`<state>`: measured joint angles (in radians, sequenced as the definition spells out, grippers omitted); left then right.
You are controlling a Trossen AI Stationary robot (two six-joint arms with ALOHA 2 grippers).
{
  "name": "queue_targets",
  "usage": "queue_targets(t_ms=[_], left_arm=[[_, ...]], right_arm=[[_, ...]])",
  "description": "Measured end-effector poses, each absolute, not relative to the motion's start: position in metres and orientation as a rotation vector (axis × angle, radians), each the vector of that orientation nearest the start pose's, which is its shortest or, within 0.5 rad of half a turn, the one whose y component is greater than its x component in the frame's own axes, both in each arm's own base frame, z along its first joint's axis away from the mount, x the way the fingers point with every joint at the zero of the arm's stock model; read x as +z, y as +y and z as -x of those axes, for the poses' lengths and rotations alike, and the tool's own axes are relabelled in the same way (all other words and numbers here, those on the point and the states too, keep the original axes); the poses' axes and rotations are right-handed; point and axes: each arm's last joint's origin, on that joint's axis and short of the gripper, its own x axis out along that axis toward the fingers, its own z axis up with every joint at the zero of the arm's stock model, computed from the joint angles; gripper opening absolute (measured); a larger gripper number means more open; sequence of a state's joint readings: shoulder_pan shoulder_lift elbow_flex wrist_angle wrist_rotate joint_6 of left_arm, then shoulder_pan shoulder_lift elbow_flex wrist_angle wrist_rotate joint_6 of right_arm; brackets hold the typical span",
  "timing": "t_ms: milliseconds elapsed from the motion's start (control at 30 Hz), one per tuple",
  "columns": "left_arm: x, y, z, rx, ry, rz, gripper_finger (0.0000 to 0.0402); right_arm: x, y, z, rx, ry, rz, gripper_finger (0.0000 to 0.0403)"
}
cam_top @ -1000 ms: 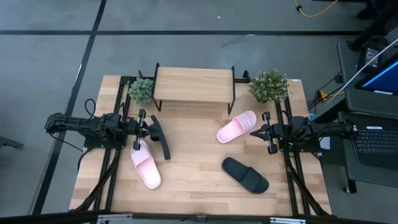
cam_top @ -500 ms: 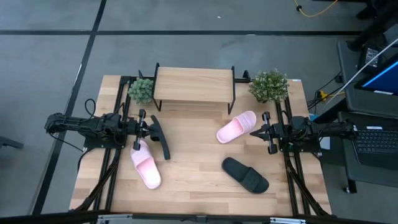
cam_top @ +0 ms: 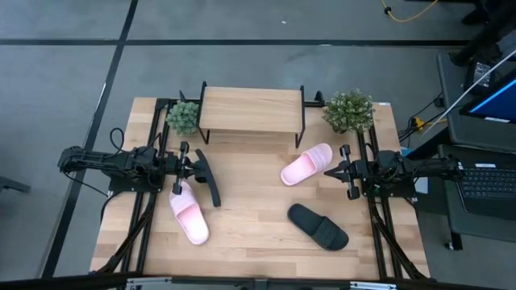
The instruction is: Pick and place slides into the shelf
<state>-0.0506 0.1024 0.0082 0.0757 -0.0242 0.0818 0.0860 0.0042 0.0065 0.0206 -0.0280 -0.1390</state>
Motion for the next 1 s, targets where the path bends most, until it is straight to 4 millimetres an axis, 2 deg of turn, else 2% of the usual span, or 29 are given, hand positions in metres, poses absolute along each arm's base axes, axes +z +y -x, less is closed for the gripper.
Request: queue_targets(t_ms=[267,467,1000], left_arm=[[0.1654,-0.0045,-0.1035,-0.027,0.017,-0.086,0.0000],[0.1654,-0.0045,-0.1035,-0.028,0.016,-0.198,0.0000],[0.1654,-0.0046,-0.1035,-0.028,0.016,-0.152,0.0000]], right_arm=[[0.1674,0.0092,-0.0971,0.112,-0.031,0.138,0.0006],[0.1673,0.0092,-0.0971,0.112,-0.030,0.138,0.0006],[0.1674,0.0092,-0.0971,0.112,-0.031,0.135,0.0006]])
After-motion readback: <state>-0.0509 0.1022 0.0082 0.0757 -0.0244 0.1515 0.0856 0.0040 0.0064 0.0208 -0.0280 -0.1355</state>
